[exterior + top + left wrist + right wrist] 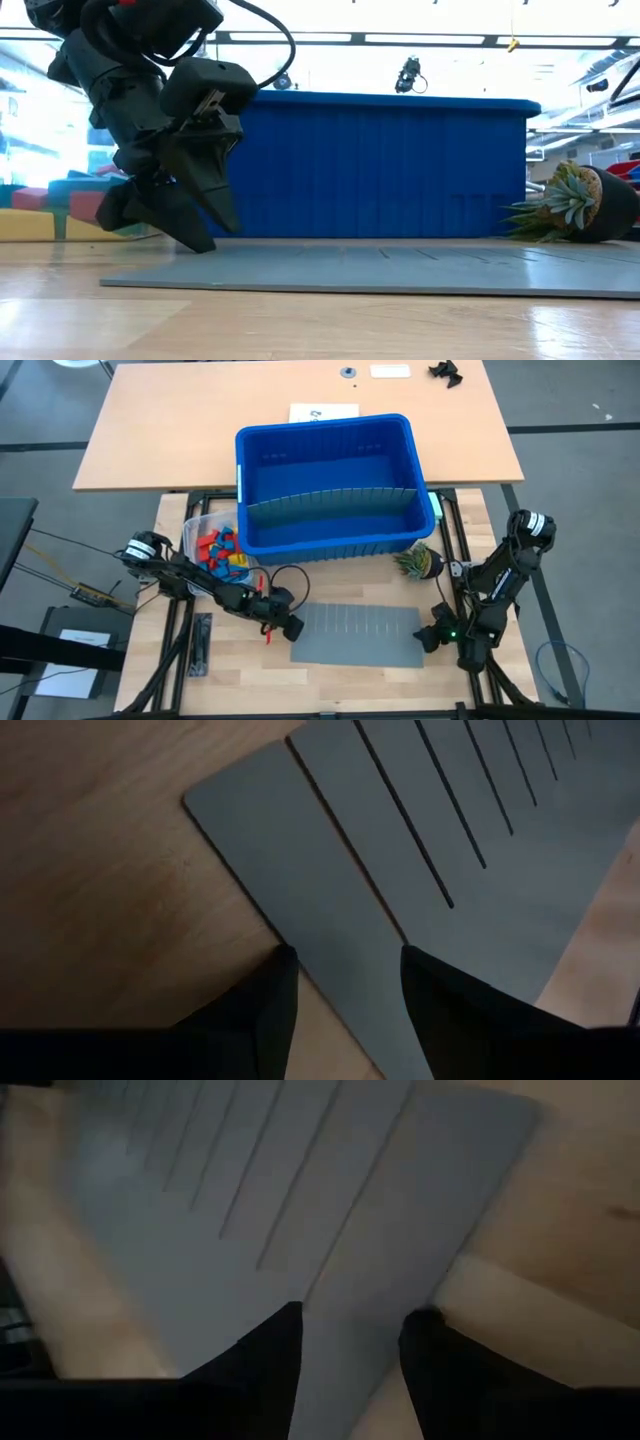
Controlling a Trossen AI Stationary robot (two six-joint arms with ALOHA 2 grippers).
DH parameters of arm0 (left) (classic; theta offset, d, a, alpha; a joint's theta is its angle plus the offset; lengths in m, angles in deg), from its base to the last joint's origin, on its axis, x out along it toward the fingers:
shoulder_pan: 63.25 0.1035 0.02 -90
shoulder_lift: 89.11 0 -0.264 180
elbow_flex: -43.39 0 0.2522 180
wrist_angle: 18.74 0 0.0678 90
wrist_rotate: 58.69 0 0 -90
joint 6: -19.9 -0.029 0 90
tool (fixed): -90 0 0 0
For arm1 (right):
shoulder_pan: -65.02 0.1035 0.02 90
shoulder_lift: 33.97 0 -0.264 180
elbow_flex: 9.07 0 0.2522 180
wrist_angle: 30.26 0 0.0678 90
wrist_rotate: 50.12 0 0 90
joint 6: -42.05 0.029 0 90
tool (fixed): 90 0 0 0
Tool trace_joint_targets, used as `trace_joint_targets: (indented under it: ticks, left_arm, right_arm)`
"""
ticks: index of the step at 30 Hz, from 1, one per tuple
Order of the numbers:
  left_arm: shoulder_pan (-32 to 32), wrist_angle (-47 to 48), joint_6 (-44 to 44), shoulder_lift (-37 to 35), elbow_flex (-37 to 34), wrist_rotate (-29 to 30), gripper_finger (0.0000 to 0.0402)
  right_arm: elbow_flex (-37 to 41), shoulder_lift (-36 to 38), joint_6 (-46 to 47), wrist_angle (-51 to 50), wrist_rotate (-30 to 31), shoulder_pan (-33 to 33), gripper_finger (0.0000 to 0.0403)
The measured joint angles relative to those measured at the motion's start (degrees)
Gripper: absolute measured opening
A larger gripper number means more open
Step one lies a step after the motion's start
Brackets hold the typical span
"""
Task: Sort Items/Unsort Items
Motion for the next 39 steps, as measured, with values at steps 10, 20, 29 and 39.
trace_joint_targets:
  ticks: [10,20,29,39]
  left_arm:
    - [-0.24,-2.98,-1.78,0.16,0.26,0.1,0.0186]
    - [-0.37,-3.99,-4.48,0.16,0.91,0.06,0.0186]
    - [-1.48,-4.81,-17.27,2.89,9.88,-1.18,0.0186]
    - [1.74,9.28,-13.4,8.67,15.37,-6.38,0.0186]
  right_arm:
    - [-0.25,0.04,-3.53,2.86,-3.93,0.85,0.0164]
    - [-7.9,1.27,-8.77,-3.75,-20.93,-0.79,0.0161]
    - [-12.68,1.31,-10.64,-15.98,-22.92,-1.48,0.016]
    - [-12.63,1.29,-12.47,-16.14,-21.87,-3.69,0.016]
